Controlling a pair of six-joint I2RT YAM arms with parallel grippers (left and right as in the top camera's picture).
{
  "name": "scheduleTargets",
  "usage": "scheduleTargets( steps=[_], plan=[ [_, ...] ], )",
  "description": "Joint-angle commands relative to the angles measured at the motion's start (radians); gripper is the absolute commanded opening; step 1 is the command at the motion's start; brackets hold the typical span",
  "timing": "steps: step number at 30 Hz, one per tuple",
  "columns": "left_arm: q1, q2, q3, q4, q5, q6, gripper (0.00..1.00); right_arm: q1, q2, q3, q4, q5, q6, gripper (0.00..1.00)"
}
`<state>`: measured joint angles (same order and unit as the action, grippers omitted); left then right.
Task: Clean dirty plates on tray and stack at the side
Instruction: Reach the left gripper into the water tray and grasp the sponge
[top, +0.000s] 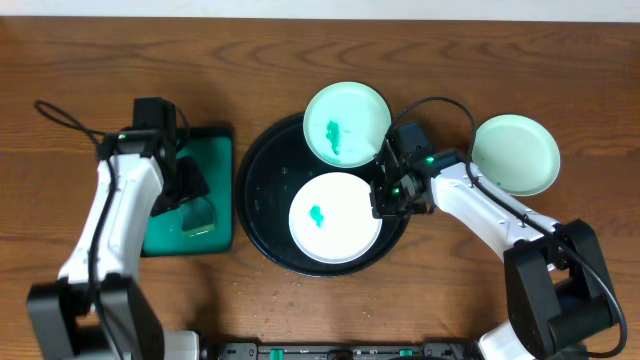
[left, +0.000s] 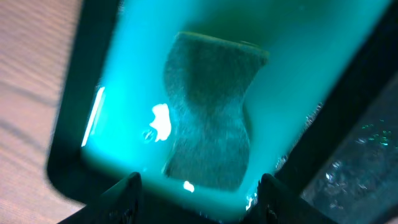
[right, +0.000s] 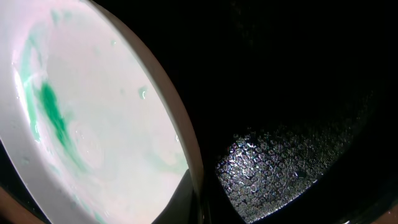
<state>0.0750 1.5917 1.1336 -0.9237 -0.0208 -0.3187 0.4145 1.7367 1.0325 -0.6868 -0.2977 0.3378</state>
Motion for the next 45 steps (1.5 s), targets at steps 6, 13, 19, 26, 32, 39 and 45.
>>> scheduleTargets(
  steps=[6, 13, 19, 26, 32, 39, 45],
  plan=[
    [0.003, 0.148, -0.013, 0.065, 0.040, 0.042, 0.60, 0.005, 0.006, 0.000, -0.001, 0.002, 0.018, 0.01],
    [0.003, 0.235, -0.013, 0.111, 0.040, 0.043, 0.54, 0.005, 0.006, 0.000, -0.010, 0.002, 0.018, 0.01],
    [0.008, 0.287, -0.013, 0.150, 0.040, 0.049, 0.50, 0.005, 0.006, 0.000, -0.029, 0.002, 0.022, 0.01],
    [0.014, 0.290, -0.013, 0.167, 0.040, 0.050, 0.52, 0.005, 0.006, 0.000, -0.040, 0.002, 0.022, 0.01],
    [0.015, 0.281, -0.013, 0.179, 0.040, 0.050, 0.58, 0.005, 0.006, 0.000, -0.040, 0.002, 0.022, 0.01],
    [0.016, 0.225, -0.013, 0.232, 0.040, 0.104, 0.77, 0.005, 0.006, 0.000, -0.039, 0.002, 0.021, 0.01],
    [0.048, 0.226, -0.013, 0.241, 0.056, 0.149, 0.80, 0.005, 0.006, 0.000, -0.038, 0.002, 0.021, 0.01]
  ],
)
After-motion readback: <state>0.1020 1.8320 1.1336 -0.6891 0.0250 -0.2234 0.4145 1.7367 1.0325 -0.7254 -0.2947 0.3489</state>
